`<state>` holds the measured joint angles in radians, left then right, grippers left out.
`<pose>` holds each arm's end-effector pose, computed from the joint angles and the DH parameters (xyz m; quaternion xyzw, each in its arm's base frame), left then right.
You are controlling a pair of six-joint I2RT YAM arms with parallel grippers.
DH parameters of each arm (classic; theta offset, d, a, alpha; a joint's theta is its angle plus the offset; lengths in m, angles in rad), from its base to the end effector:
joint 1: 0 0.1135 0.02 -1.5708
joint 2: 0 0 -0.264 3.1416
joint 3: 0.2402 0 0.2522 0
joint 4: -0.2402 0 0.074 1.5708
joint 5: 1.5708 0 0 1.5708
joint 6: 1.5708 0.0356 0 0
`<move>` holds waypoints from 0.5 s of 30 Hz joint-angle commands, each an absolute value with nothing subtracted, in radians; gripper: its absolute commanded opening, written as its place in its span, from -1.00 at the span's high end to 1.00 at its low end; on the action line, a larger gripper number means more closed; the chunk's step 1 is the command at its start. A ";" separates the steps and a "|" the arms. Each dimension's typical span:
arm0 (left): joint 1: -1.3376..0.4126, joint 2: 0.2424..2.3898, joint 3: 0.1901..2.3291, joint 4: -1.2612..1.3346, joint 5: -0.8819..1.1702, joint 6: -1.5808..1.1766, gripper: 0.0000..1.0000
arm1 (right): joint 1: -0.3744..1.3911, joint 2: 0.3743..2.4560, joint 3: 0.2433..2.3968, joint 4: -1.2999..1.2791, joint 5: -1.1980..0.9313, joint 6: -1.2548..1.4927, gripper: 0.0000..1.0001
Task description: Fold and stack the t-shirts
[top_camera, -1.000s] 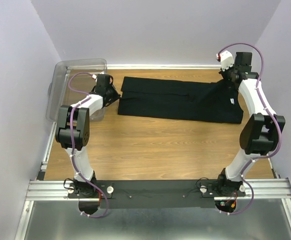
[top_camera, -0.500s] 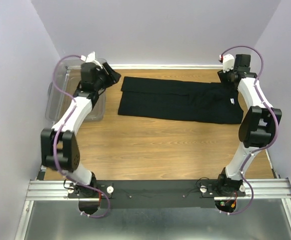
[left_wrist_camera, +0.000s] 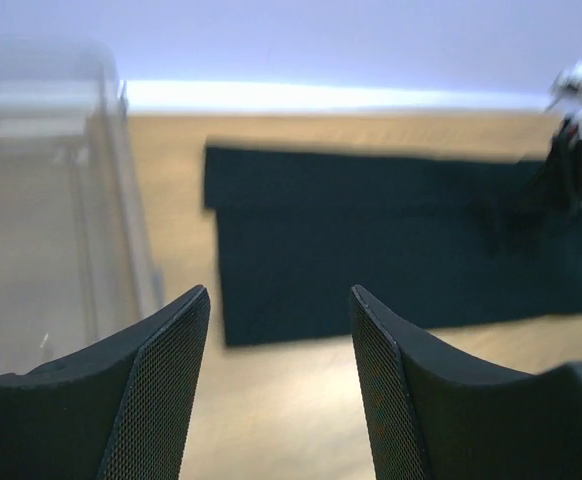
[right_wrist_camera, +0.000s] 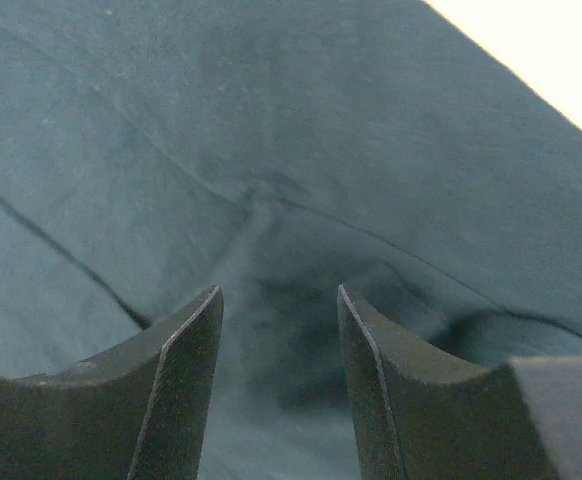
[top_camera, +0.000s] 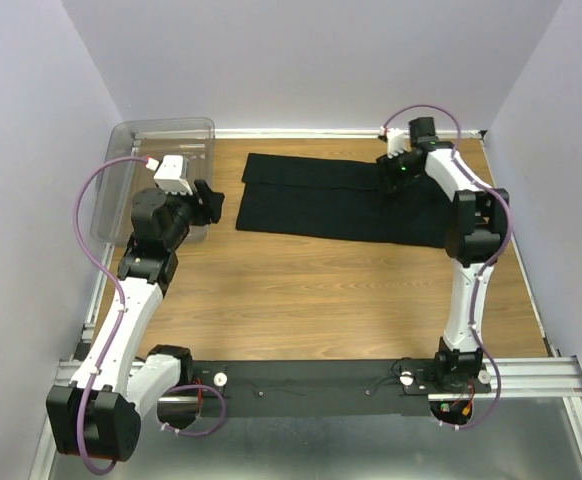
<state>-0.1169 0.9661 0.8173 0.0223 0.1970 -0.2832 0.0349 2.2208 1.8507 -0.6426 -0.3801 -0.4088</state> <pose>0.2267 -0.0336 0.3400 0.0028 0.7496 -0.2030 0.6300 0.4858 0.0302 0.2002 -0.2585 0.9094 0.1282 0.2995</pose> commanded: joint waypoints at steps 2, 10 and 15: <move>-0.112 0.890 0.766 -0.041 0.127 -0.207 -0.37 | 0.090 2.272 1.936 -0.681 -0.152 -0.318 -0.15; -0.112 0.907 0.778 -0.040 0.175 -0.213 -0.37 | 0.130 2.191 1.783 -0.646 0.107 -0.336 -0.15; -0.112 0.888 0.773 -0.037 0.167 -0.213 -0.37 | 0.132 2.114 1.701 -0.614 0.182 -0.336 -0.14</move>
